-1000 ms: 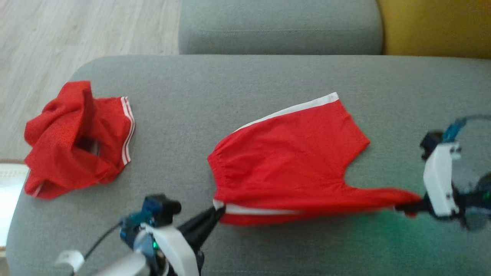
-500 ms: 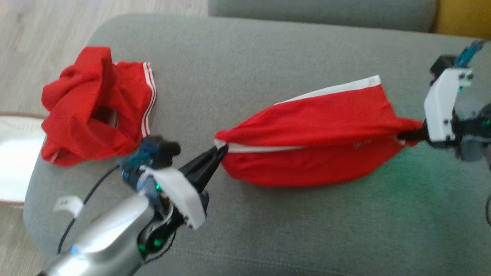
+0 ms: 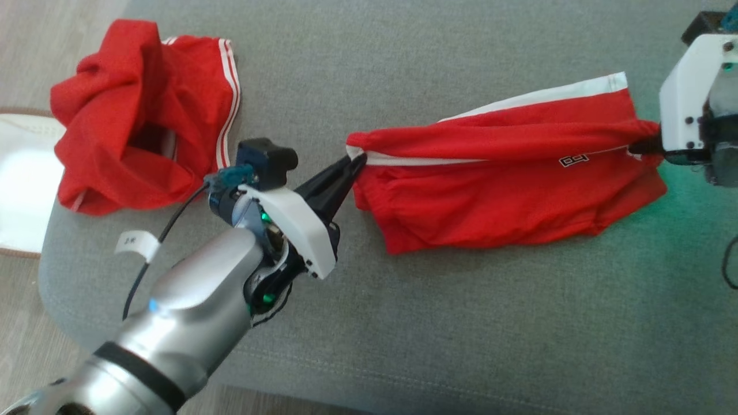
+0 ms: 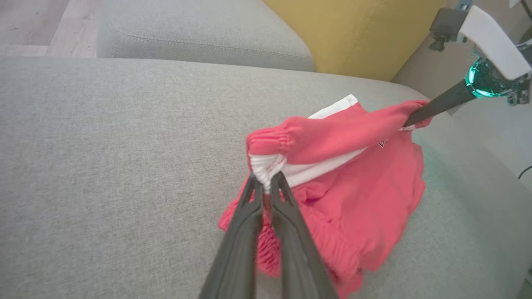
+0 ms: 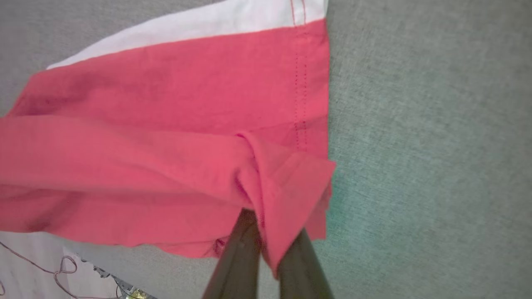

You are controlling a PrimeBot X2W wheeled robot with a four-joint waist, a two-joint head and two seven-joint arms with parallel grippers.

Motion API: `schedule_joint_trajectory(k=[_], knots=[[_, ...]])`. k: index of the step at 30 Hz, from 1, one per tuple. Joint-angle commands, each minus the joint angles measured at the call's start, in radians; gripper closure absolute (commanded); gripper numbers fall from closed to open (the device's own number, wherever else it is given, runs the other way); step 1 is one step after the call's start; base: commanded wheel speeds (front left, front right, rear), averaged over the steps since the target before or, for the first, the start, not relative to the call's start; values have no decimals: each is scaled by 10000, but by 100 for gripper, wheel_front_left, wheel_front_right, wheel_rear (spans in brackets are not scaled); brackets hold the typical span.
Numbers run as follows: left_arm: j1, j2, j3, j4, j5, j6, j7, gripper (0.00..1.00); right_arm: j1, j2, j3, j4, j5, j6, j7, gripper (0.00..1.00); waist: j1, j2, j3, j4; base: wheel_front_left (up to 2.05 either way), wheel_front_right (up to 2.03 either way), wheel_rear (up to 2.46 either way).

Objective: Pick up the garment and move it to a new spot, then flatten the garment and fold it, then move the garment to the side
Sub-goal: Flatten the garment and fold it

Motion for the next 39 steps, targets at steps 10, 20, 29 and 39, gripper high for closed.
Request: schedule_joint_trajectory(k=[10, 20, 29, 39], knots=[[-1262, -441, 6, 1494, 179, -234, -486, 0, -249, 688, -1077, -1084, -1460, -9, -510, 0, -1, 0, 507, 15, 0, 0, 0], [-1604, -680, -191, 1935, 59, -252, -638, 0, -412, 1058, -1311, -870, -2140, -9, -2452, 0, -1, 0, 618, 47, 0, 0, 0], [-1497, -510, 301, 1983, 60, -254, -659, 0, -551, 1010, -1021, -494, -2570, -9, -5081, 0, -1, 0, 313, -230, 0, 0, 0], [-632, -66, 2790, 1240, 635, 13, -661, 0, 74, 1121, 66, -988, -1555, -9, -9460, 0, -1, 0, -531, -1023, 0, 0, 0]])
